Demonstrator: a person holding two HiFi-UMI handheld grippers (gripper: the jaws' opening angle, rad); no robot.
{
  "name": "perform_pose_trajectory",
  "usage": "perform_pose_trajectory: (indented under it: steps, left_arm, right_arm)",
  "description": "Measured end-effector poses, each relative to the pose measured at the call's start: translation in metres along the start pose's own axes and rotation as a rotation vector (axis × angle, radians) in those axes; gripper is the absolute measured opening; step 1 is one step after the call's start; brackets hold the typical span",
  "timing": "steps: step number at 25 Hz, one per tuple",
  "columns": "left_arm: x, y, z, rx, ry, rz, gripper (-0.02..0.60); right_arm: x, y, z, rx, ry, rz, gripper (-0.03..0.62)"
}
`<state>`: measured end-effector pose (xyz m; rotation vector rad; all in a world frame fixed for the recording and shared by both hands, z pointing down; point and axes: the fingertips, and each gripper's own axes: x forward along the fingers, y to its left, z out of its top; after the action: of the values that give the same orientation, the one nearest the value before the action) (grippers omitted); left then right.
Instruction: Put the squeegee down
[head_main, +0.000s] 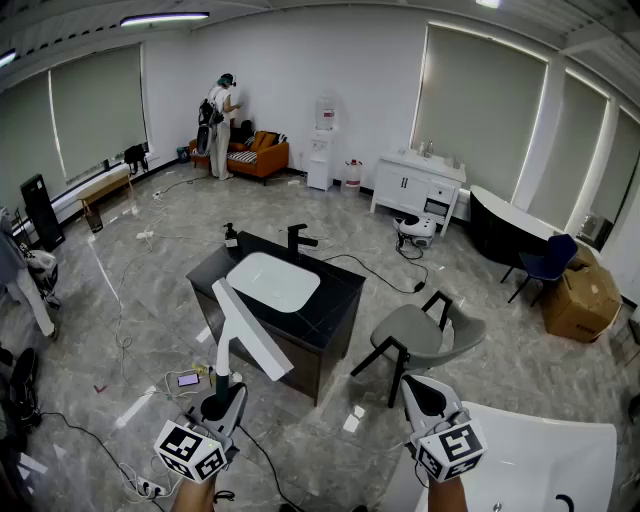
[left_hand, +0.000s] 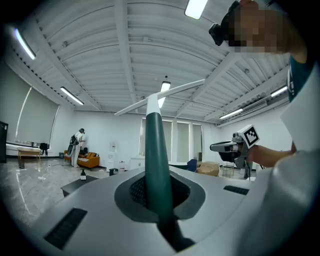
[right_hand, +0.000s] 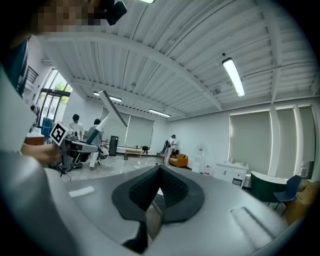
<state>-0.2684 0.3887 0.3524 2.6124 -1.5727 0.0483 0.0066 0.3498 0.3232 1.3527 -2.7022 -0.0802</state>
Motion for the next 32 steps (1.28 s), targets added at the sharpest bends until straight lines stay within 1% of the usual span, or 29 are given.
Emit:
perform_pose_trajectory:
  steps: [9, 14, 17, 21, 23, 26, 28, 30, 32]
  left_arm:
    - [0.008, 0.008, -0.003, -0.008, -0.008, -0.019, 0.002]
    - [0.014, 0.016, -0.004, -0.018, -0.014, -0.034, 0.002]
    - [0.024, 0.014, -0.005, -0.023, -0.009, -0.046, 0.002]
    - [0.039, 0.015, -0.013, -0.020, -0.003, -0.049, 0.002]
    - [0.053, 0.016, -0.016, -0.024, 0.005, -0.036, 0.002]
    - [0.077, 0.007, -0.007, -0.039, 0.024, -0.001, 0.002]
    - [0.091, 0.004, -0.002, -0.029, 0.033, 0.028, 0.002]
    - [0.106, 0.001, 0.001, -0.018, 0.038, 0.057, 0.002]
    - [0.123, -0.004, 0.006, -0.014, 0.038, 0.085, 0.002]
  right_arm:
    - [0.011, 0.001, 0.002, 0.004, -0.007, -0.001, 0.006]
    - [0.017, 0.005, 0.012, 0.020, -0.047, -0.004, 0.009]
    - [0.019, -0.002, 0.012, 0.038, -0.064, -0.008, 0.009]
    - [0.031, -0.011, 0.005, 0.034, -0.071, 0.007, 0.011]
    - [0.040, -0.025, 0.004, 0.039, -0.078, 0.020, 0.010]
    - [0.054, -0.060, 0.009, 0.071, -0.085, 0.051, 0.011]
    - [0.064, -0.081, 0.012, 0.091, -0.098, 0.071, 0.011]
    - [0.073, -0.101, 0.005, 0.116, -0.105, 0.096, 0.011]
    - [0.081, -0.122, 0.002, 0.117, -0.106, 0.120, 0.011]
